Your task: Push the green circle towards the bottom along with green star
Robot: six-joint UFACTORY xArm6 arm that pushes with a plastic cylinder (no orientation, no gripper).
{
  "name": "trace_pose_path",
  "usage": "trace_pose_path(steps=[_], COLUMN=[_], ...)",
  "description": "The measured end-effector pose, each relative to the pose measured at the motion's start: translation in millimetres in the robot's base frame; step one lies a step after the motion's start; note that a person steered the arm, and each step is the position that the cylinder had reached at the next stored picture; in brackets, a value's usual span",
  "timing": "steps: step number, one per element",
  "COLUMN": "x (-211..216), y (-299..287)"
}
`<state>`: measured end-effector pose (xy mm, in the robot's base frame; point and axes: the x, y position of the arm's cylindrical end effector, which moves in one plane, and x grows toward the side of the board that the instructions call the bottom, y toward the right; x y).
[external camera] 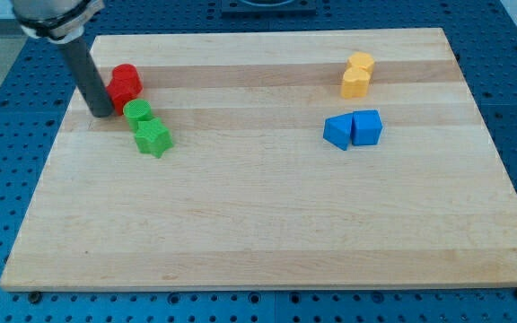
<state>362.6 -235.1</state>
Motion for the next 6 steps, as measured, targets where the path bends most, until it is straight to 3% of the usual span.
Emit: trace_pose_path(steps=[2, 6], x=[-34, 35], y=[24, 67])
